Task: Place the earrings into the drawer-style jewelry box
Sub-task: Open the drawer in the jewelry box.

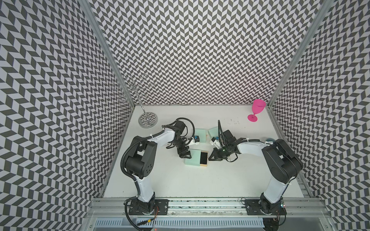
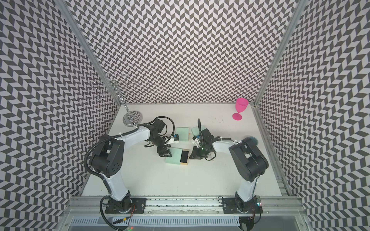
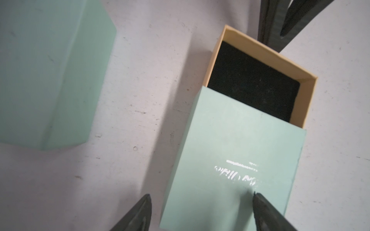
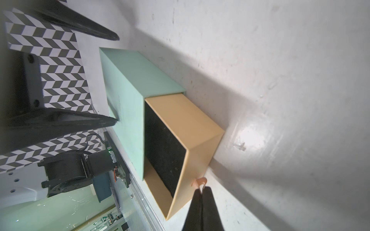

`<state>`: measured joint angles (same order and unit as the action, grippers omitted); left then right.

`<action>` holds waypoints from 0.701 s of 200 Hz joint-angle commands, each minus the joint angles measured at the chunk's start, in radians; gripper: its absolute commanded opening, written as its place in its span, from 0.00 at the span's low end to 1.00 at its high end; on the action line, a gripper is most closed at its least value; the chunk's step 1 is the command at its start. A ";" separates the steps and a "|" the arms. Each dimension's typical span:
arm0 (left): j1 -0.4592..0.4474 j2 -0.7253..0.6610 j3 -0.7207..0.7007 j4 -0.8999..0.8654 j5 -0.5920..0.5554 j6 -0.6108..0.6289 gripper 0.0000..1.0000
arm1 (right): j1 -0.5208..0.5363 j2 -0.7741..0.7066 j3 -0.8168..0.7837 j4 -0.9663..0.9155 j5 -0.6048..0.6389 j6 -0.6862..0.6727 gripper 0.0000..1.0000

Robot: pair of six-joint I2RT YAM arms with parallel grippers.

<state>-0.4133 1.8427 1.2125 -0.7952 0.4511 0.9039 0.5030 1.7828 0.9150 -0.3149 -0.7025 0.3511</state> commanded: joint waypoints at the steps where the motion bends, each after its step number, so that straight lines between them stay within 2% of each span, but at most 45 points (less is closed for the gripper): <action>1: -0.002 0.040 -0.005 -0.016 -0.043 0.033 0.80 | -0.015 -0.033 -0.013 -0.019 0.035 -0.029 0.00; 140: -0.001 0.038 -0.001 -0.012 -0.032 0.036 0.80 | -0.036 -0.055 -0.019 -0.050 0.072 -0.035 0.00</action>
<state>-0.4114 1.8469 1.2160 -0.7986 0.4572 0.9073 0.4759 1.7554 0.8890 -0.3500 -0.6586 0.3290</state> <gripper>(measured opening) 0.797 0.047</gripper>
